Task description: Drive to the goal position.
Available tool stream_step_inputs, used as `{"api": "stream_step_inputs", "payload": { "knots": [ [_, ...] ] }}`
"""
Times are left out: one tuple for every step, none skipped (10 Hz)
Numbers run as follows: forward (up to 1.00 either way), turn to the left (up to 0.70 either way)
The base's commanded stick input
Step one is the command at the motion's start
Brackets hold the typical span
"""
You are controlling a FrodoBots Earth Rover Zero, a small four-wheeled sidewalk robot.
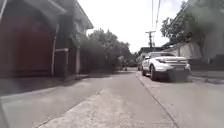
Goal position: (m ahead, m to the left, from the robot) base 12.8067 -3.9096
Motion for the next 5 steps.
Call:
{"api": "stream_step_inputs", "payload": {
  "knots": [
    [0.50, 0.00],
    [0.50, 0.00],
    [0.50, 0.00],
    [0.50, 0.00],
    [0.50, 0.00]
  ]
}}
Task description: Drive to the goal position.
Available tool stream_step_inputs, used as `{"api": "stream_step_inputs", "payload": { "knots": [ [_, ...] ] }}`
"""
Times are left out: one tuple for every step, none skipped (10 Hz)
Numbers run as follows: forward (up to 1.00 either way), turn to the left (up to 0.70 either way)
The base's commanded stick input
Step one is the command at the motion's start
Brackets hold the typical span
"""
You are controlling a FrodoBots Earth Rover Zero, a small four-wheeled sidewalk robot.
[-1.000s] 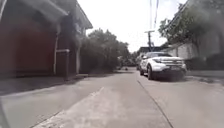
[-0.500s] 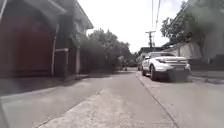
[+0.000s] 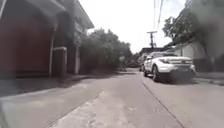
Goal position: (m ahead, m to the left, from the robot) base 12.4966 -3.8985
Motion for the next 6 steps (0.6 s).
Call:
{"api": "stream_step_inputs", "payload": {
  "knots": [
    [0.50, 0.00],
    [0.50, 0.00],
    [0.50, 0.00],
    [0.50, 0.00],
    [0.50, 0.00],
    [0.50, 0.00]
  ]
}}
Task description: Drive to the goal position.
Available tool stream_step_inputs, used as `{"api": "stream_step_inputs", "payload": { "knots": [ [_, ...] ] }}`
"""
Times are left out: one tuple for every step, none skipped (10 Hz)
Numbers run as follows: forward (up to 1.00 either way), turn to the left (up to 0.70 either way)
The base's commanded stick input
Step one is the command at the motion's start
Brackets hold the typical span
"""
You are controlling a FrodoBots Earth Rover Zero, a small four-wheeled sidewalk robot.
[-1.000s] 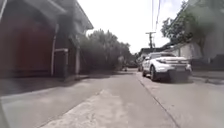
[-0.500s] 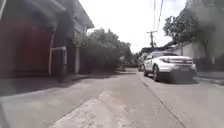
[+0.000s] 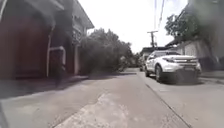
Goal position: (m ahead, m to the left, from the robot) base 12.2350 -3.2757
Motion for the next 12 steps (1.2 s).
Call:
{"api": "stream_step_inputs", "payload": {
  "knots": [
    [0.50, 0.00],
    [0.50, 0.00],
    [0.50, 0.00],
    [0.50, -0.33],
    [0.50, -0.50],
    [0.50, -0.50],
    [0.50, -0.50],
    [0.50, -0.50],
    [0.50, -0.50],
    [0.50, -0.50],
    [0.50, -0.50],
    [0.50, -0.50]
  ]
}}
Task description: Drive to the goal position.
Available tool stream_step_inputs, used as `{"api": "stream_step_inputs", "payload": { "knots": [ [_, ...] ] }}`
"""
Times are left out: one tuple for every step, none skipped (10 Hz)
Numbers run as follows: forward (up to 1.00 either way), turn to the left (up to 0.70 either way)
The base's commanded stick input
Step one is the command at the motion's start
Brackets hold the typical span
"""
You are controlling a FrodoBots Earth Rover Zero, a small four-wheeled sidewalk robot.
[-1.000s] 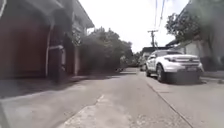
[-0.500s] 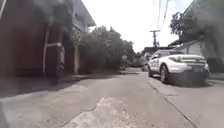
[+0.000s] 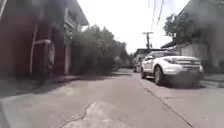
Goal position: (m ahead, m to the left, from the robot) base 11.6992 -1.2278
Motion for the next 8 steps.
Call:
{"api": "stream_step_inputs", "payload": {
  "knots": [
    [0.50, -0.50],
    [0.50, -0.50],
    [0.50, -0.23],
    [0.50, 0.00],
    [0.50, 0.00],
    [0.50, 0.00],
    [0.50, 0.00],
    [0.50, 0.00]
  ]
}}
